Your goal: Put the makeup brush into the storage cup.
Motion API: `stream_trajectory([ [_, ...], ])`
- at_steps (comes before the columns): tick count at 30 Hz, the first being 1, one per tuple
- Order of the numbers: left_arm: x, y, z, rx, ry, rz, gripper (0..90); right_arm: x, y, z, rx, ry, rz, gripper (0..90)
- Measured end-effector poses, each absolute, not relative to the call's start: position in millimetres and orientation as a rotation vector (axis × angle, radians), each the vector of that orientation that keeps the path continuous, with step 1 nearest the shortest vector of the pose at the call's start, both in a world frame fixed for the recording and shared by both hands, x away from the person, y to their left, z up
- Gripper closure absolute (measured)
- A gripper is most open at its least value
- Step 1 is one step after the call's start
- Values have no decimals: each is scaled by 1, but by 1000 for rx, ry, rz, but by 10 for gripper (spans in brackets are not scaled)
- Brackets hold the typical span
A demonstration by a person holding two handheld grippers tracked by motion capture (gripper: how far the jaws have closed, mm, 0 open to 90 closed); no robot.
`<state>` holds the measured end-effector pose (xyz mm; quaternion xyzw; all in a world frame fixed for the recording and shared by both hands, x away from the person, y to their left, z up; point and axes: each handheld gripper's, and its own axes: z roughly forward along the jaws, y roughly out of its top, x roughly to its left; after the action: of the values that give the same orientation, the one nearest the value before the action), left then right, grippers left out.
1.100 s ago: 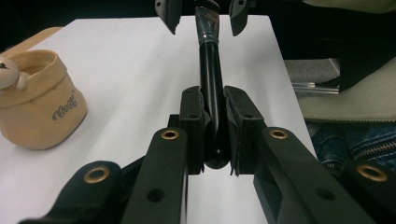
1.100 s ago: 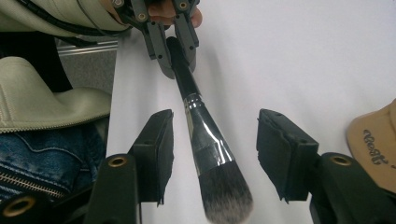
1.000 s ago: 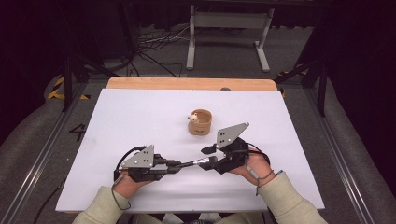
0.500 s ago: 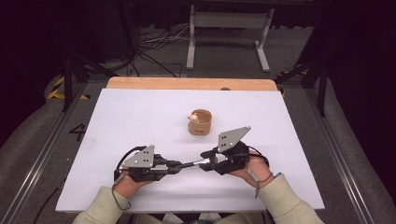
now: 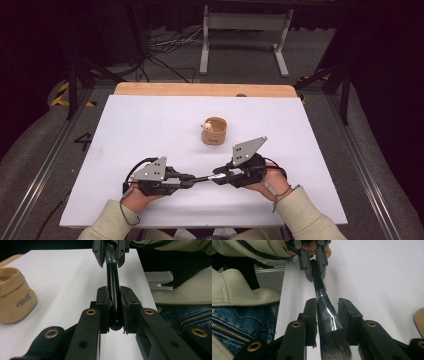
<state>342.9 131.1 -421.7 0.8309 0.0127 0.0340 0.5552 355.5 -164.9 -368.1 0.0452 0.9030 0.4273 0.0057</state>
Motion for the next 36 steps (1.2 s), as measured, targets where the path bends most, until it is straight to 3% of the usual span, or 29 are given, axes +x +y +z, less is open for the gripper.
stream_trajectory([
  [36, 342, 130, -423, 1969, 11, 68, 771, 357, -165, -370, 152, 2914, 1340, 774],
])
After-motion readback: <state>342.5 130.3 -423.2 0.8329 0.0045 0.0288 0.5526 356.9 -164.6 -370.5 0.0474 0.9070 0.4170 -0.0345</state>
